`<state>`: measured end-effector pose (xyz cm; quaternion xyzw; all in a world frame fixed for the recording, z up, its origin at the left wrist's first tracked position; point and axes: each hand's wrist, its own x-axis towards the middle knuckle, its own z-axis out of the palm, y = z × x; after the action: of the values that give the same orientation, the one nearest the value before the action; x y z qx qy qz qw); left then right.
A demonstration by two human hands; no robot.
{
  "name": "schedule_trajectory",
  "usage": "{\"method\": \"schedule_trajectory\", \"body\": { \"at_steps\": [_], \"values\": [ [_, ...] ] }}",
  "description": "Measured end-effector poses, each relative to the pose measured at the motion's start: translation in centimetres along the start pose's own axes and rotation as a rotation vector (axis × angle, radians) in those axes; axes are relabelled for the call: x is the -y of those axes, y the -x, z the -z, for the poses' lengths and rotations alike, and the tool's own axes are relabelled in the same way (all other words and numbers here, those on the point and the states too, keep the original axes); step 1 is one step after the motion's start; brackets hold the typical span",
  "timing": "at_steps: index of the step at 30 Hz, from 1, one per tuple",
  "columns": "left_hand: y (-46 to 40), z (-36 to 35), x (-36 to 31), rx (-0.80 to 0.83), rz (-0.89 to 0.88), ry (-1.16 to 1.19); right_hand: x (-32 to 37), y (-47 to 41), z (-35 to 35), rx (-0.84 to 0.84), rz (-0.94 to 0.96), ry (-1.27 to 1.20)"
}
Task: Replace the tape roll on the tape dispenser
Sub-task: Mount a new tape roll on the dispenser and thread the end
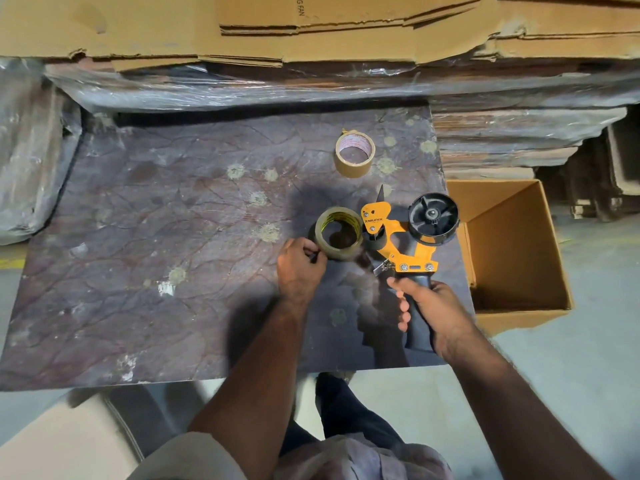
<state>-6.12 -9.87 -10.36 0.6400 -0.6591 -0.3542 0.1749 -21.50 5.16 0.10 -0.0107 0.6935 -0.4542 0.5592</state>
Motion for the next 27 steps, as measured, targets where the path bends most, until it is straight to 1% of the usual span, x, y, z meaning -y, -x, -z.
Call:
{"method": "schedule_trajectory", "body": {
  "at_steps": [6,13,18,22,23,24,27],
  "values": [
    [0.7,-1.0,0.5,-0.045,-0.021,0.04,0.0,-0.5,-0.3,-0.017,-0.002,0.018],
    [0.3,-1.4,0.4,-0.092,-0.009,0.031,-0.1,-0.9,-0.1,-0.021,-0.014,0.045],
    [0.1,-1.4,0.0,-0.098,-0.026,0.045,0.0,-1.0,-0.3,-0.018,-0.022,0.05],
    [0.5,-0.6,-0.5,-0.162,-0.102,0.183,0.3,-1.0,-0.4,-0.005,-0.011,0.037],
    [0.5,-0.5,-0.5,-0.173,-0.095,0.225,0.4,-0.9,-0.5,-0.003,-0.008,0.036],
    [0.4,-0.3,-0.5,-0.168,-0.053,0.276,0.5,-0.9,-0.6,-0.001,-0.006,0.037],
    [0.1,-0.1,-0.4,-0.098,0.172,0.525,0.5,-0.7,-1.0,0.008,-0.012,0.025]
  ]
}}
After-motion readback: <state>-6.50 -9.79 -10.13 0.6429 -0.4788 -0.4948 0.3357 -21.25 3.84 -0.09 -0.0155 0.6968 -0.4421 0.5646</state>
